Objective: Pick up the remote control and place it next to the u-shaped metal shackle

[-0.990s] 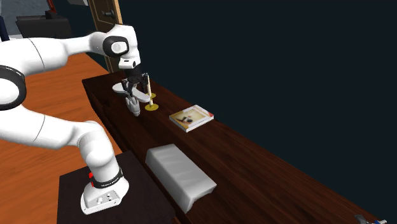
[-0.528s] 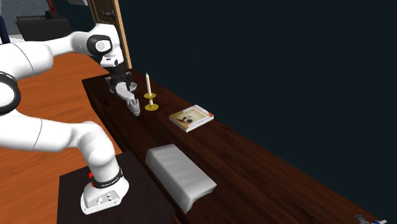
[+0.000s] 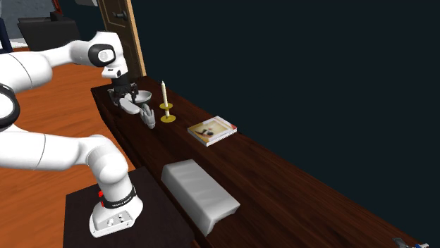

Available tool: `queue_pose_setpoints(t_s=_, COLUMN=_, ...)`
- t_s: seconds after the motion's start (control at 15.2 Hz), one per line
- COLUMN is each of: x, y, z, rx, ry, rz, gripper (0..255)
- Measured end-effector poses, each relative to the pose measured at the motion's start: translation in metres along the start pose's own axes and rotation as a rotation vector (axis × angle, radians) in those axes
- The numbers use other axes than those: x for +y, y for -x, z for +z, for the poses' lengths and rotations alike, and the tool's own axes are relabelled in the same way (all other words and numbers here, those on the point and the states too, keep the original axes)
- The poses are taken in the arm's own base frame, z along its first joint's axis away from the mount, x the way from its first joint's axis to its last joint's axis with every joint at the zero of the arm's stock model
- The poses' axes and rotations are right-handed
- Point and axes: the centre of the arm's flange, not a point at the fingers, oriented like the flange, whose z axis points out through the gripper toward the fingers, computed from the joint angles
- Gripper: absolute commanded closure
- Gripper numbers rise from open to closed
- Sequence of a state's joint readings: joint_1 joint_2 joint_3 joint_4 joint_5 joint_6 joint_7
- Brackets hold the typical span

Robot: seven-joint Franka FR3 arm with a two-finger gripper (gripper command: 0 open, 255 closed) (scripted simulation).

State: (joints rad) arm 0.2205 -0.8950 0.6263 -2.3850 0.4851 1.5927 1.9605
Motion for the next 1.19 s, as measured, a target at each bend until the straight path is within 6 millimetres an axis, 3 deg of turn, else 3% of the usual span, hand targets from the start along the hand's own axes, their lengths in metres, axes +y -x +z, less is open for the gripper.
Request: queue_pose_setpoints(t_s=1.19, x=0.001, y=-0.001, z=0.096, rx=0.000, ry=0.000, rz=0.000, gripper=255)
